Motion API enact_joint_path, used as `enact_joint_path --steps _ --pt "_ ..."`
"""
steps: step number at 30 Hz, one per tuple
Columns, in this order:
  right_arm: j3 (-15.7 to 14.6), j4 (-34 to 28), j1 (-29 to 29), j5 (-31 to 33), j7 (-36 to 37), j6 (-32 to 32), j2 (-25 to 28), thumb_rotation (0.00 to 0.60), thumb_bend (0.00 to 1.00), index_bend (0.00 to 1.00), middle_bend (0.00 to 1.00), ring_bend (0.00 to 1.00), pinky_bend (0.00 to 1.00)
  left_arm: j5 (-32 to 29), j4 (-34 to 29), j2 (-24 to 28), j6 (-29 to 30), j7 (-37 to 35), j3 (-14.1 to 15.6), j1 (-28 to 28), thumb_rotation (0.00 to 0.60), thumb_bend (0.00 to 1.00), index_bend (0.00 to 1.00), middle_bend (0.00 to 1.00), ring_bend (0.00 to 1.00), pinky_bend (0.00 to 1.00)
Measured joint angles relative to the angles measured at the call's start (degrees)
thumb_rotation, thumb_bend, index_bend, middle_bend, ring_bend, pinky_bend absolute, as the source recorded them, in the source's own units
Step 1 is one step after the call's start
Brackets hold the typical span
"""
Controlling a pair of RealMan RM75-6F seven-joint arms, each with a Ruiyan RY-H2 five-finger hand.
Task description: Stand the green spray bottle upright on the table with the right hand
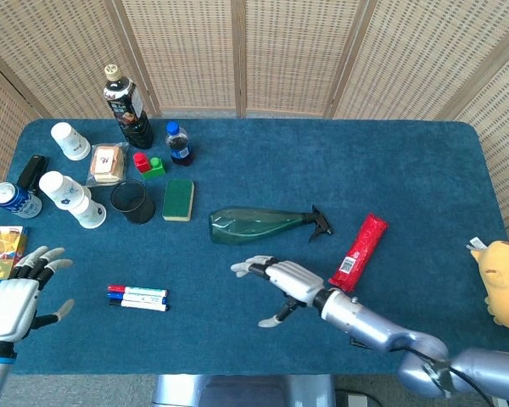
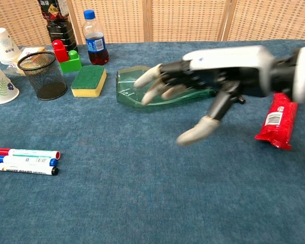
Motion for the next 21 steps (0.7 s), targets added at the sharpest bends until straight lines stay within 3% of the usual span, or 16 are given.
enact_joint_path --steps 9,21 --pt "1.0 5.4 5.5 5.8 -2.4 -5.0 -7.1 0.600 0.14 0.10 0.22 0.10 0.11 0.2 0.7 0.0 0.8 -1.2 0.4 0.7 0.600 0.30 0.27 0.20 0.13 0.15" --pt "2.4 10.2 8.9 12.0 -7.6 -5.6 -13.0 0.600 0.14 0.08 0.22 0.06 0.11 -0.2 2.2 -0.2 1.0 -3.1 0.4 1.1 0.600 0.30 0.27 0.20 0.13 0.15"
